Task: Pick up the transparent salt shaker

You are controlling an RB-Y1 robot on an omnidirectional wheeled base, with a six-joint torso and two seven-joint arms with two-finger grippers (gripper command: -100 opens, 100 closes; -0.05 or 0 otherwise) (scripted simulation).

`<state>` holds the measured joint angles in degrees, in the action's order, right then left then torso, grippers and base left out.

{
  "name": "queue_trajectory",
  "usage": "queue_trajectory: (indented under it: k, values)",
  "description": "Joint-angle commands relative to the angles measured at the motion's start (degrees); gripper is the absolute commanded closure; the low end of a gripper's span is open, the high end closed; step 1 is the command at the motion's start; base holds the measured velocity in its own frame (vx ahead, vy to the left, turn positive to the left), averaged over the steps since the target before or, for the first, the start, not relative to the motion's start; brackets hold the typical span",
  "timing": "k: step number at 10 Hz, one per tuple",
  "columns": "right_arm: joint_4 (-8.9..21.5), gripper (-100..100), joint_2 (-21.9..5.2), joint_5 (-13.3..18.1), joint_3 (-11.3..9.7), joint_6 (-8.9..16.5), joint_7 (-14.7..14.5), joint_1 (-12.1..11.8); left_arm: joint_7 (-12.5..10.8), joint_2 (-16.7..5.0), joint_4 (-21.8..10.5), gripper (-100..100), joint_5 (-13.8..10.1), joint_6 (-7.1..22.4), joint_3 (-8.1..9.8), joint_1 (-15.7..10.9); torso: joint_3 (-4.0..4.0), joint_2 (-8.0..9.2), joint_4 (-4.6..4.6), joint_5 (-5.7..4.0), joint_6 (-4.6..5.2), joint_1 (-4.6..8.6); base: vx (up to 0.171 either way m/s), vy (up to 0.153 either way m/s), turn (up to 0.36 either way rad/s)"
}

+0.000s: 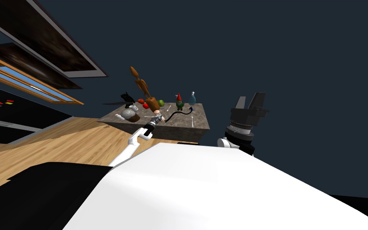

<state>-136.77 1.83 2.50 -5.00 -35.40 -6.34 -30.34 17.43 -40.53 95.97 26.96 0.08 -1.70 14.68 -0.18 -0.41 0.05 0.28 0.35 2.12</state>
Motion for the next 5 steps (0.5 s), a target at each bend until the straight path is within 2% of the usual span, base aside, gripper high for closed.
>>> queue_trajectory:
  k: [1, 5]
  values:
    - [0.0, 0, 0.0, 0.0, 0.0, 0.0, 0.0, 0.0, 0.04, 0.05, -0.15, 100, 0.04, -0.13, 0.02, -0.02, 0.0, 0.0, 0.0, 0.0, 0.0, 0.0, 0.0, 0.0, 0.0]
    - [0.0, 0, 0.0, 0.0, 0.0, 0.0, 0.0, 0.0, 0.04, 0.05, -0.15, 100, 0.04, -0.13, 0.02, -0.02, 0.03, 0.03, 0.02, -0.03, 0.01, 0.03, 0.0, 0.0, 0.0]
